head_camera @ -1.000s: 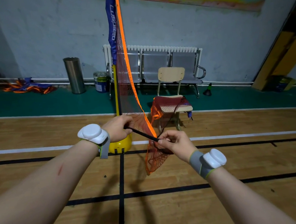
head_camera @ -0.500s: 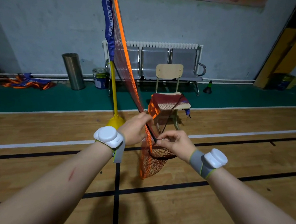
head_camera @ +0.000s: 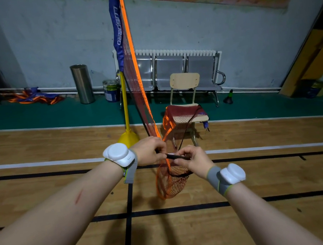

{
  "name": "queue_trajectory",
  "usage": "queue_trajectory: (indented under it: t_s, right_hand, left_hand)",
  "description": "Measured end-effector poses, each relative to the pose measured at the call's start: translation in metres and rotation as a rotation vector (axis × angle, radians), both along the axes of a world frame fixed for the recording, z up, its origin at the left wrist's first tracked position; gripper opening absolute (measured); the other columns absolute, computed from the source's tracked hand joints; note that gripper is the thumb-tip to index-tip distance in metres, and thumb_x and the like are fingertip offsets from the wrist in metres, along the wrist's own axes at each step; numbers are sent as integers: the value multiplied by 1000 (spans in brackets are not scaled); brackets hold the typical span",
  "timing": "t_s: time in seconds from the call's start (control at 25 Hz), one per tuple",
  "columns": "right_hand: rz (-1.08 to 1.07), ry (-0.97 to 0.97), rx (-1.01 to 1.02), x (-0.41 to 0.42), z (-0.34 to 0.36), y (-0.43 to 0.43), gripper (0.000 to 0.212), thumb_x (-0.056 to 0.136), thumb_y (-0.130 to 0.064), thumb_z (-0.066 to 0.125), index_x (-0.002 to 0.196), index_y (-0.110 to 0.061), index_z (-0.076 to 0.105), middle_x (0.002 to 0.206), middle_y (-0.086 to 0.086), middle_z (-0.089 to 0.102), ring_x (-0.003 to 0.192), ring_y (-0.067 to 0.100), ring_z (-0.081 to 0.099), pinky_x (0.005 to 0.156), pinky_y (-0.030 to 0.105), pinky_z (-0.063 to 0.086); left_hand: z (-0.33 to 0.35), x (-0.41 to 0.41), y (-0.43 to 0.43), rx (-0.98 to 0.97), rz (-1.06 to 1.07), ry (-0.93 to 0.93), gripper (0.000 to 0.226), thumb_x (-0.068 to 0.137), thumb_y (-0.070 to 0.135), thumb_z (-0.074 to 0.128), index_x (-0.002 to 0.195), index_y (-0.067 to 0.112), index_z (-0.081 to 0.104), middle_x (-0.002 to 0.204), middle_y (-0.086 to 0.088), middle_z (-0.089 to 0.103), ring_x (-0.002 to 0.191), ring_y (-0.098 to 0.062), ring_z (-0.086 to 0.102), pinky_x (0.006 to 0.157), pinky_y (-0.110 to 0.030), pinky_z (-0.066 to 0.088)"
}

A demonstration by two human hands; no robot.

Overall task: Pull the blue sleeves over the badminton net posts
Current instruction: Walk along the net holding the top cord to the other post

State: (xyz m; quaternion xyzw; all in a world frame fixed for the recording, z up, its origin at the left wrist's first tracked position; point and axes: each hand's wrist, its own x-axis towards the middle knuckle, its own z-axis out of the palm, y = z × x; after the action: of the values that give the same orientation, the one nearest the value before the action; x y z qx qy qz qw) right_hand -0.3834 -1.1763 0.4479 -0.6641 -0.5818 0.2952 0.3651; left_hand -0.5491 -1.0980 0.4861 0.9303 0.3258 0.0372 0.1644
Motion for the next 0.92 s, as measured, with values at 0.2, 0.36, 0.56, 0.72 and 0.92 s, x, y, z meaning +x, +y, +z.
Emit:
queue_trajectory:
  t_s: [0.2, 0.36, 0.56, 0.72, 0.92]
  right_hand:
    - [32, -32, -7, -1, -1, -2, 18, 76, -13, 73, 71, -19, 56, 80, -1, 47, 75, 12, 45, 66, 17, 36]
    - [63, -83, 16, -4, 6, -3, 19, 79, -9, 69, 73, -21, 56, 85, 2, 49, 82, 14, 48, 75, 18, 41]
    - [42, -118, 61, -12, 3, -10, 19, 81, -9, 66, 72, -23, 56, 88, 3, 54, 88, 20, 53, 83, 32, 46]
    - [45, 32, 23, -13, 2, -13, 25, 81, -16, 69, 65, -29, 55, 78, 3, 51, 74, 15, 49, 69, 24, 42]
    - [82, 127, -1, -7, -3, -23, 24, 81, -11, 68, 63, -19, 55, 63, -1, 40, 58, 8, 36, 49, 7, 31]
  left_hand:
    - [3, -12, -2, -21, 91, -121, 10, 86, 18, 56, 78, 13, 55, 89, -1, 54, 91, -24, 54, 82, -36, 44]
    - [4, -23, -7, -37, 134, -174, 10, 84, 14, 56, 74, 11, 55, 85, -1, 55, 86, -23, 53, 80, -35, 43]
    - [8, -31, -13, -39, 158, -171, 10, 83, 11, 55, 72, 11, 54, 84, 0, 53, 83, -22, 50, 78, -32, 41]
    - [12, -40, -18, -39, 210, -190, 10, 83, 10, 56, 77, 4, 59, 89, -8, 56, 81, -21, 48, 71, -26, 34]
    - [13, -47, -25, -15, 281, -212, 9, 84, 10, 55, 80, 3, 60, 89, -4, 54, 84, -20, 47, 70, -22, 29]
